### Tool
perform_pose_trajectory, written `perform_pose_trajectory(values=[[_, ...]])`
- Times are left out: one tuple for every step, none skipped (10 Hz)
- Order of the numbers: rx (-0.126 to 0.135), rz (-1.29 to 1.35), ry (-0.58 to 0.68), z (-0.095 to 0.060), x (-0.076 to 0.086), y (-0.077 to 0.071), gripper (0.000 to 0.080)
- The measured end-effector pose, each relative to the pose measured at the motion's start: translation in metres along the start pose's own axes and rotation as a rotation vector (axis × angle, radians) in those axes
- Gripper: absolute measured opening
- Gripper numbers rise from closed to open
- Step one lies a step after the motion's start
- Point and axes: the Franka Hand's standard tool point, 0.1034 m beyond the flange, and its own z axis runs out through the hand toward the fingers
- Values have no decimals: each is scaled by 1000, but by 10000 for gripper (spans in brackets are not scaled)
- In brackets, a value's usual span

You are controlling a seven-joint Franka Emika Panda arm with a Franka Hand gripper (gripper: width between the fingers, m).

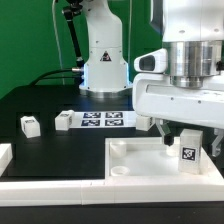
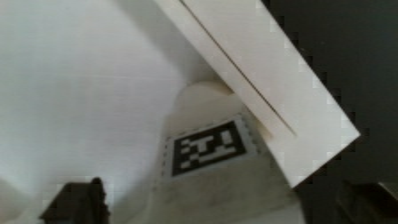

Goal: Assemble square table

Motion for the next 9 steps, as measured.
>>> perform_pose_trajectory(values=[[0, -1, 0, 0, 0, 0, 512], [0, 36, 0, 0, 0, 0, 512], [0, 119, 0, 0, 0, 0, 373], [0, 192, 0, 0, 0, 0, 288], [0, 251, 0, 0, 0, 0, 289], [0, 310, -1, 1, 1, 1, 289], [2, 448, -8, 1, 3, 4, 289], [13, 625, -28, 1, 3, 5, 289], [27, 822, -51, 1, 2, 5, 289]])
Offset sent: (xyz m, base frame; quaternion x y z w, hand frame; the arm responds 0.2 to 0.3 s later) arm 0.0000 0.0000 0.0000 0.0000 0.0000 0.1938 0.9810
